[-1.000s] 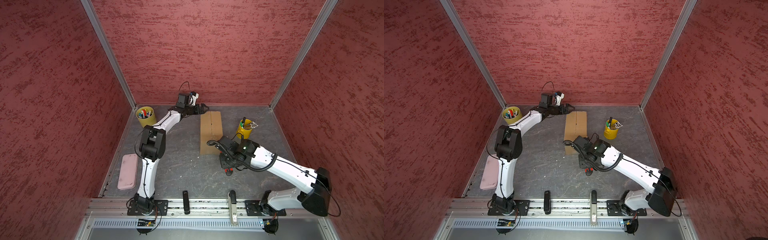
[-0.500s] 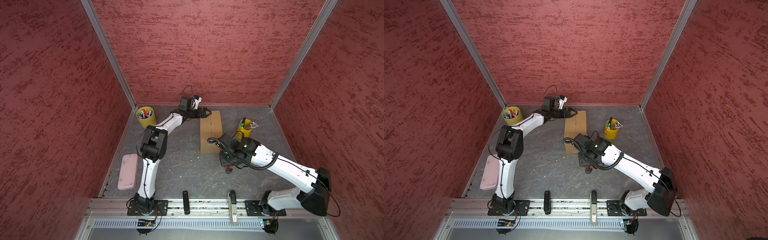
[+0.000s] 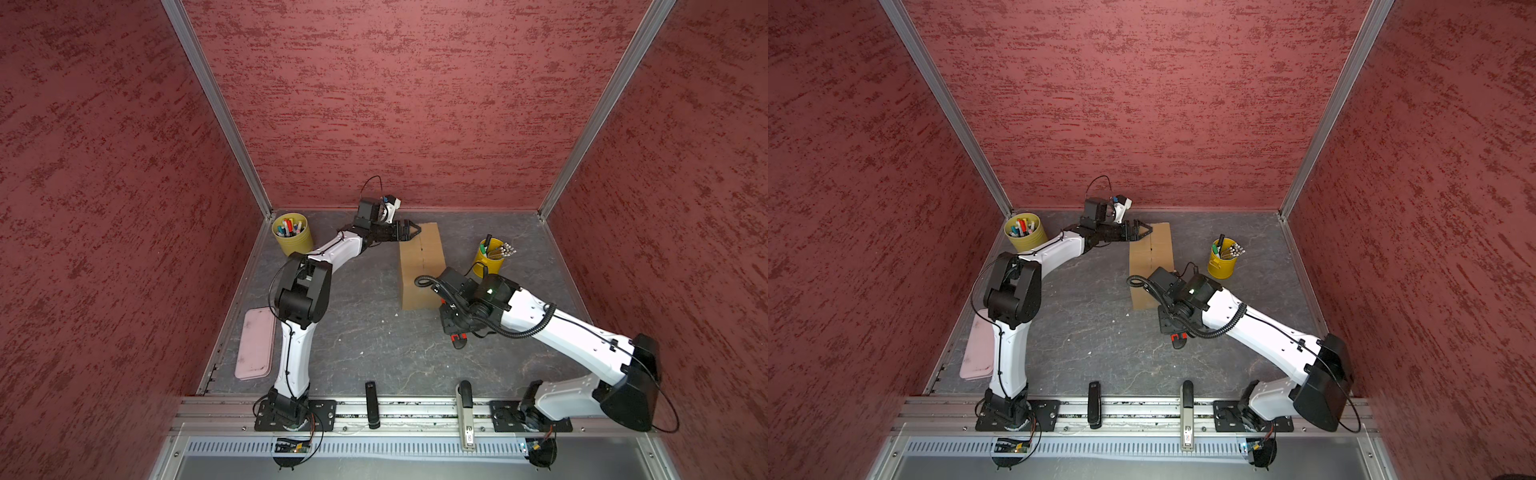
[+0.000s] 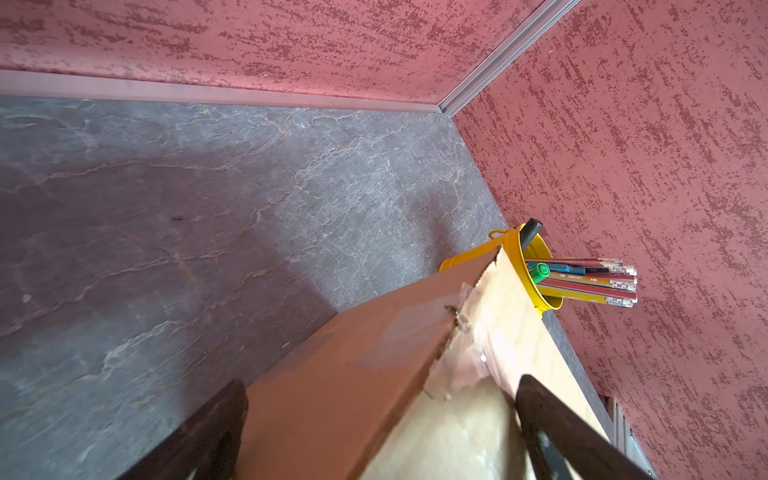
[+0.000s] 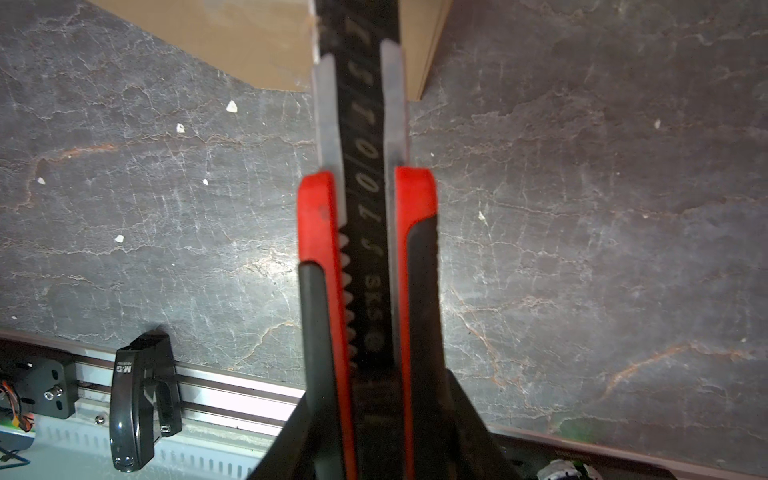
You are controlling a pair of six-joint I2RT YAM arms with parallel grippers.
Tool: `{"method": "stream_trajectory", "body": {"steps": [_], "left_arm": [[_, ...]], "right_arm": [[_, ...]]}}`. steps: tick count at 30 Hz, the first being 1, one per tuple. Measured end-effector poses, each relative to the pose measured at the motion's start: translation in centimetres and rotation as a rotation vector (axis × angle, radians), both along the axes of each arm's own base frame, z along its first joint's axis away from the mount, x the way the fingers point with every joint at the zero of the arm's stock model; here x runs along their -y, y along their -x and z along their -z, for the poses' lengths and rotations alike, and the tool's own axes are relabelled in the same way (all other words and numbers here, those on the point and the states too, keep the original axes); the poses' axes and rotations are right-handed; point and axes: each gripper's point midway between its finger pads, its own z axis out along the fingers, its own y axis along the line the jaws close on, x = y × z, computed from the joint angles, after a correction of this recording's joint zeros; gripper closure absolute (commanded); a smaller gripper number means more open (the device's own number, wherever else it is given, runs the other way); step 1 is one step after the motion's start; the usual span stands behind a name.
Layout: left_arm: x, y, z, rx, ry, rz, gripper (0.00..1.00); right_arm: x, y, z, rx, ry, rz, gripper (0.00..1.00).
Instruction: Unpack the express box
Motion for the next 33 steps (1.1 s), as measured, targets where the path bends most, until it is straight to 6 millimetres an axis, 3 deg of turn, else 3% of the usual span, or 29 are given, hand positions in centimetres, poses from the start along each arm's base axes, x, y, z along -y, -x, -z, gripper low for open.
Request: {"method": "stream_trajectory", "body": {"steps": [9, 16, 22, 33], "left_arm": [[-1.6, 2.7, -0.1, -0.017, -0.020, -0.035, 0.00], [-3.1, 4.7, -1.4, -0.024, -0.036, -0.086, 0.00], [-4.0, 4.9, -1.6, -0.027, -0.048, -0.135, 0.00], [-4.1, 4.9, -1.2, -0.041, -0.052, -0.158, 0.00]], "right_arm": [[1.5, 1.0, -0.6, -0.020, 0.022, 0.012, 1.00], [2.0, 1.8, -1.2, -0.034, 0.003, 0.005, 1.00], [2.4, 2.5, -1.3, -0.036, -0.014, -0.005, 1.00], [3.3, 3.3, 0.6, -0.084, 0.012, -0.006, 1.00]]}}
